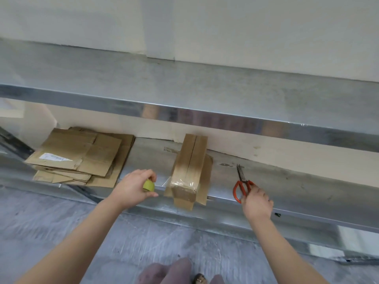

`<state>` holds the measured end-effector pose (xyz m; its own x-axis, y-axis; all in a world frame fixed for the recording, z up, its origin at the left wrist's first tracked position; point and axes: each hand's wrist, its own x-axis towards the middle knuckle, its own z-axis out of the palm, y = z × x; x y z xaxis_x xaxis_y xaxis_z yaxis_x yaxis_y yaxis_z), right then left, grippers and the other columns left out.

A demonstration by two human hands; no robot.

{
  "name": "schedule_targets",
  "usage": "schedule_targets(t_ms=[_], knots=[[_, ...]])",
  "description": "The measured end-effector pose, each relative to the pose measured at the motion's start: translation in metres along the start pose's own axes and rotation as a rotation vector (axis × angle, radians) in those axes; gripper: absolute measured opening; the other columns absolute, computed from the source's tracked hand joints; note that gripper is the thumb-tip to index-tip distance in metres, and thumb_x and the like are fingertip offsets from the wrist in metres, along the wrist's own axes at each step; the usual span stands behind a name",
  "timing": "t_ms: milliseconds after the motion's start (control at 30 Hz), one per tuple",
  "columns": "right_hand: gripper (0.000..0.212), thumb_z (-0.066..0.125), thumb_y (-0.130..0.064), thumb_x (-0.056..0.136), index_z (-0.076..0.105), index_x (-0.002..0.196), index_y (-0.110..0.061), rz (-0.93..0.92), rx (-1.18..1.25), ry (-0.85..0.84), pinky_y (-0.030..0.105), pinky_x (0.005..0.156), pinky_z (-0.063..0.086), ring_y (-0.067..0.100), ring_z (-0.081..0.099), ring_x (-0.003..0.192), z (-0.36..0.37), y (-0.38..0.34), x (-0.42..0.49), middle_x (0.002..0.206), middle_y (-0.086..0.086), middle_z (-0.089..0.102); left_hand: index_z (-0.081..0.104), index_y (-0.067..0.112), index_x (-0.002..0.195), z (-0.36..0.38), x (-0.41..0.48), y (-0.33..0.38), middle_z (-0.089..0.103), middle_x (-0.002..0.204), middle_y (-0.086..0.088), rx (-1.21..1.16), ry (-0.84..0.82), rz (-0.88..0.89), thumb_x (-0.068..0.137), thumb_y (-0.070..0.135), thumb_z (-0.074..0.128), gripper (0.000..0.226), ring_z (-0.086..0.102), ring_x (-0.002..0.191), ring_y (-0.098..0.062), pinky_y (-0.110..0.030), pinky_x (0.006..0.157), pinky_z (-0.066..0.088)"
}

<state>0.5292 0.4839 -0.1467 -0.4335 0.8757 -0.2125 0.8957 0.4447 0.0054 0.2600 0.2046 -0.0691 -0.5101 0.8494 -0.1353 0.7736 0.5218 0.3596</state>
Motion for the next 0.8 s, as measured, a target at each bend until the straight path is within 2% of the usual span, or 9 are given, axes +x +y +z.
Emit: schedule_targets(t_ms=[167, 233, 300, 400, 533, 633, 700, 800], knots=[[0.022, 0.056, -0.001, 0.087, 0.057, 0.108, 0.002, -0.043, -0.026, 0.059, 0.034, 0.081, 0.041, 0.03, 0.066, 0.09, -0.004, -0.006, -0.006, 0.103, 0.018, 0.064, 0.043, 0.033, 0.088, -0.013, 0.002, 0.001, 0.053, 0.091, 0.015, -0.036, -0.013, 0.015, 0.066, 0.049, 0.082, 0.048, 0.049, 0.088, -0.01, -0.027, 0.072, 0.038], [0.026, 0.048, -0.009, 0.092, 0.05, 0.118, -0.008, -0.029, -0.117, 0.009, 0.032, 0.083, 0.042, 0.023, 0.065, 0.099, -0.009, -0.006, -0.016, 0.114, 0.006, 0.06, 0.043, 0.034, 0.089, -0.017, 0.005, -0.001, 0.05, 0.093, 0.016, -0.046, -0.035, 0.033, 0.065, 0.049, 0.083, 0.049, 0.049, 0.087, -0.008, -0.025, 0.07, 0.035], [0.026, 0.044, -0.018, 0.096, 0.045, 0.121, -0.013, -0.031, -0.106, -0.011, 0.031, 0.085, 0.044, 0.02, 0.063, 0.105, -0.015, -0.007, -0.029, 0.12, 0.001, 0.058, 0.043, 0.034, 0.092, -0.021, 0.008, -0.001, 0.049, 0.097, 0.015, -0.049, -0.074, 0.053, 0.067, 0.051, 0.08, 0.048, 0.05, 0.089, -0.009, -0.026, 0.075, 0.038], [0.027, 0.046, -0.023, 0.096, 0.045, 0.12, -0.011, 0.016, -0.02, 0.004, 0.033, 0.082, 0.045, 0.025, 0.065, 0.103, -0.031, -0.018, -0.064, 0.111, 0.004, 0.067, 0.043, 0.033, 0.093, -0.025, 0.012, -0.003, 0.05, 0.099, 0.012, -0.05, -0.1, 0.095, 0.073, 0.051, 0.076, 0.043, 0.051, 0.09, -0.012, -0.029, 0.078, 0.041], [0.037, 0.06, -0.018, 0.088, 0.054, 0.124, -0.011, 0.026, 0.297, 0.177, 0.04, 0.078, 0.046, 0.032, 0.067, 0.092, -0.041, -0.042, -0.133, 0.097, 0.009, 0.071, 0.045, 0.031, 0.095, -0.031, 0.016, -0.01, 0.049, 0.099, 0.012, -0.053, -0.118, 0.15, 0.078, 0.047, 0.072, 0.037, 0.051, 0.09, -0.014, -0.028, 0.076, 0.039], [0.037, 0.068, -0.018, 0.081, 0.059, 0.117, -0.016, 0.014, 0.501, 0.266, 0.039, 0.074, 0.048, 0.03, 0.068, 0.081, -0.044, -0.073, -0.184, 0.085, 0.0, 0.072, 0.047, 0.028, 0.099, -0.034, 0.022, -0.013, 0.05, 0.102, 0.008, -0.049, -0.138, 0.183, 0.081, 0.044, 0.07, 0.034, 0.052, 0.094, -0.017, -0.033, 0.083, 0.044], [0.035, 0.072, -0.025, 0.079, 0.058, 0.11, -0.03, 0.049, 0.693, 0.187, 0.036, 0.074, 0.05, 0.021, 0.068, 0.08, -0.043, -0.099, -0.209, 0.081, -0.011, 0.071, 0.047, 0.028, 0.099, -0.035, 0.025, -0.013, 0.05, 0.102, 0.008, -0.036, -0.157, 0.218, 0.081, 0.043, 0.07, 0.033, 0.052, 0.095, -0.017, -0.036, 0.085, 0.046], [0.027, 0.074, -0.038, 0.077, 0.054, 0.095, -0.043, 0.101, 0.925, -0.056, 0.031, 0.07, 0.051, 0.006, 0.066, 0.072, -0.034, -0.136, -0.229, 0.068, -0.015, 0.067, 0.048, 0.028, 0.103, -0.036, 0.026, -0.016, 0.05, 0.103, 0.009, -0.002, -0.158, 0.259, 0.082, 0.046, 0.068, 0.034, 0.05, 0.093, -0.016, -0.033, 0.079, 0.045]])
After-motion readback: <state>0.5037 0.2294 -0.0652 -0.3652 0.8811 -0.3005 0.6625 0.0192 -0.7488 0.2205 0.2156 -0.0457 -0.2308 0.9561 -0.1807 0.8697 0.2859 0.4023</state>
